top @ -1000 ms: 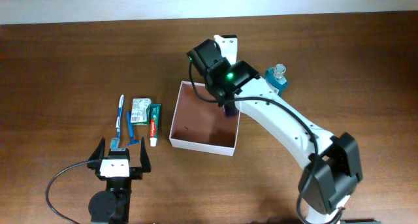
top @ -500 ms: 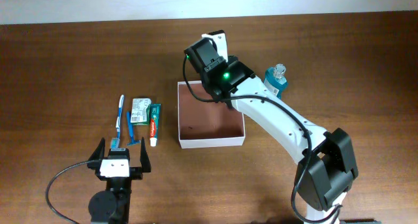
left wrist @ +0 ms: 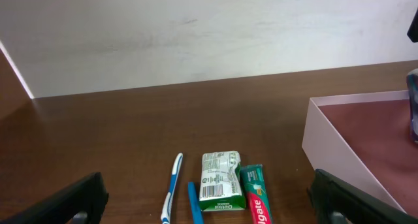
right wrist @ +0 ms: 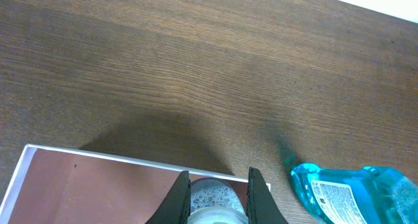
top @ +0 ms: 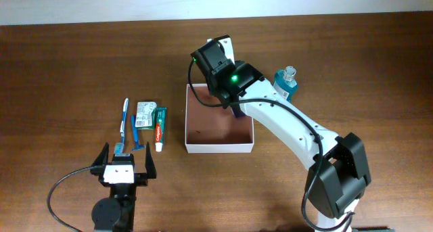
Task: Pack container
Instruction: 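Lower the soap bottle into the box's back corner and release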
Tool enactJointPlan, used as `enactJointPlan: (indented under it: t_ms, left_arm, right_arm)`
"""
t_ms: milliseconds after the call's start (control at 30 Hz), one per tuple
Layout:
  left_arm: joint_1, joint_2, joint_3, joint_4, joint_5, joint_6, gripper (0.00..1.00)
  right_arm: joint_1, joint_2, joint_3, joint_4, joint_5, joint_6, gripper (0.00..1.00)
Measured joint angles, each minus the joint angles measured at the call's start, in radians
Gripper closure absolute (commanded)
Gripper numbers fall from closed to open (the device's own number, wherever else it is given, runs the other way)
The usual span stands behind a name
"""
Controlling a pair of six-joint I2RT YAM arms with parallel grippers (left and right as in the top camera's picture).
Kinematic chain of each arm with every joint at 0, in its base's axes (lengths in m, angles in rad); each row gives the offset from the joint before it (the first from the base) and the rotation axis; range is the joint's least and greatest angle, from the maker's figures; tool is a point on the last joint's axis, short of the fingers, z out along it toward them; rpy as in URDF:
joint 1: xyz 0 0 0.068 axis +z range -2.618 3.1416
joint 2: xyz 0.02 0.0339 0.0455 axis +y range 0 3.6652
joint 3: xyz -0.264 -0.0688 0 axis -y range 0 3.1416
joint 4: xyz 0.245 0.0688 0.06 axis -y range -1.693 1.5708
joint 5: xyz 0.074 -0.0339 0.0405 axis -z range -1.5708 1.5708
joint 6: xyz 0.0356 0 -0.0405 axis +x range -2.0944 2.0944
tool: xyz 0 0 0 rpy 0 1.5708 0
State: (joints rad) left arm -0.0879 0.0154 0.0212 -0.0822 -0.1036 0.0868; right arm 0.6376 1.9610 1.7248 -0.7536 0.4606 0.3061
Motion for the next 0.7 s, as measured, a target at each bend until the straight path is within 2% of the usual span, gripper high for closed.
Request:
enactJointPlan:
  t_ms: [700]
  left_arm:
    - [0.000, 0.000, 0.000, 0.000, 0.000, 0.000, 0.01]
  right_arm:
    - [-0.012, 0.000, 0.000, 0.076, -0.033, 0.000, 0.96]
